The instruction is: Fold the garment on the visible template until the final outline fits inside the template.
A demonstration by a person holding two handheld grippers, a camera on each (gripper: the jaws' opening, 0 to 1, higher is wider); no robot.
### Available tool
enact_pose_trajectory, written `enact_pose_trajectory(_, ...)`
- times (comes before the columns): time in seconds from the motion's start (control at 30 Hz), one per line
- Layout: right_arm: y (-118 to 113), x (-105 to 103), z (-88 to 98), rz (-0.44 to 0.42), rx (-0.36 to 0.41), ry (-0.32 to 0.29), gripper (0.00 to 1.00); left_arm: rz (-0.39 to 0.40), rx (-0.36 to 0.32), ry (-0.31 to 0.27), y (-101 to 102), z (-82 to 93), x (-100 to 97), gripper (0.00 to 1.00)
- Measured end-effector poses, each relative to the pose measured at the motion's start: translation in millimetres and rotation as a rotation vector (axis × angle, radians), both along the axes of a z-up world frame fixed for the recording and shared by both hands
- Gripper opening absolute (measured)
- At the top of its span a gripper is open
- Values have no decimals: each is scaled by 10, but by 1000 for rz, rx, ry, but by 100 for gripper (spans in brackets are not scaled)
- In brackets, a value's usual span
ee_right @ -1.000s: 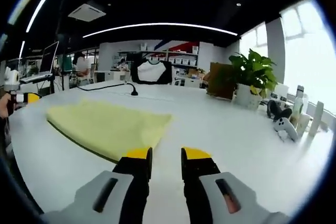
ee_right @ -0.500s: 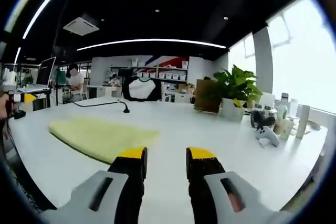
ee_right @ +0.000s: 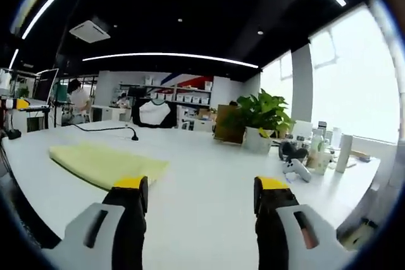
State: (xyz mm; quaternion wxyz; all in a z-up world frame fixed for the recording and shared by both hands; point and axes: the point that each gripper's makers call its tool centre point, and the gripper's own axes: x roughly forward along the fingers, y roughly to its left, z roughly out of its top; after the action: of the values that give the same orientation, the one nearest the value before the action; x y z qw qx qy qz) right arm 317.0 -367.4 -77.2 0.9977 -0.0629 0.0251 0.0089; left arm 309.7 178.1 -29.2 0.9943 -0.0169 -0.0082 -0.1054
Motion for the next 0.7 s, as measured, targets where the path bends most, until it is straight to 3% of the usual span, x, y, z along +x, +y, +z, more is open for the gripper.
enact_pose_trajectory(0.27,-52,-18,84,-33,-21,-45,99,23,29,1,109,16,-103,100)
enact_pose_trajectory(0.7,-10,-46,171,-7,-60,-40,99,47,22,3,204,77,-139,100)
